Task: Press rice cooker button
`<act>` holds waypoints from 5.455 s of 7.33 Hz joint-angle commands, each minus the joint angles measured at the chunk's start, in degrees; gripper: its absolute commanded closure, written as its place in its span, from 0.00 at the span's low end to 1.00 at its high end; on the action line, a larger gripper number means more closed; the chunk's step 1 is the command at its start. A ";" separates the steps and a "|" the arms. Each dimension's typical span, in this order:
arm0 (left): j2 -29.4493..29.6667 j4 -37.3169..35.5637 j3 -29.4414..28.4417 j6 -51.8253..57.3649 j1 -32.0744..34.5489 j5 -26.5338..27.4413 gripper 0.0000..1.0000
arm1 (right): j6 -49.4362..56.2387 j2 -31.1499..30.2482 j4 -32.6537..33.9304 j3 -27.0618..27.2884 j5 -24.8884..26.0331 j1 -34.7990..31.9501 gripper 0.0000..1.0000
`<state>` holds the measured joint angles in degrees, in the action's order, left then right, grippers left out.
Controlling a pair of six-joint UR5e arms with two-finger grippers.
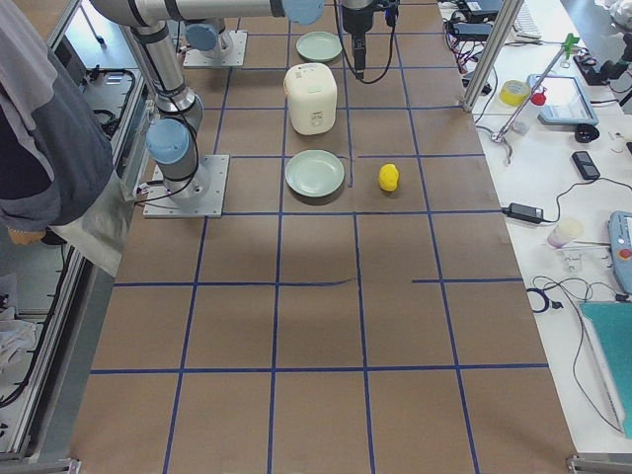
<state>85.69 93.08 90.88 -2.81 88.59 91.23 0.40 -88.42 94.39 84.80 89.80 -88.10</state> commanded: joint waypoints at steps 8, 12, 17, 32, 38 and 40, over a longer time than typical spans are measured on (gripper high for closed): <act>0.00 0.00 0.00 -0.09 0.00 0.00 0.00 | 0.13 -0.26 -7.08 0.45 -1.82 -1.11 0.64; 0.00 0.00 0.00 0.00 0.00 0.00 0.00 | -12.65 0.52 -0.58 8.52 -2.00 -11.38 0.86; 0.00 0.00 0.00 0.00 0.00 0.00 0.00 | -11.51 0.61 6.50 18.99 -2.01 -16.05 0.89; 0.00 0.00 0.00 0.00 0.00 0.00 0.00 | -9.27 0.79 1.73 5.59 5.65 -11.07 0.00; 0.00 0.00 0.00 0.00 0.00 0.00 0.00 | -8.31 0.61 -5.00 -2.71 1.08 -0.23 0.00; 0.00 0.00 0.00 0.00 0.00 0.00 0.00 | -0.85 0.62 -3.86 -2.01 1.08 -0.32 0.00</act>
<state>85.69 93.08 90.88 -2.81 88.59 91.23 -3.64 -87.77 90.20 82.50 90.90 -88.38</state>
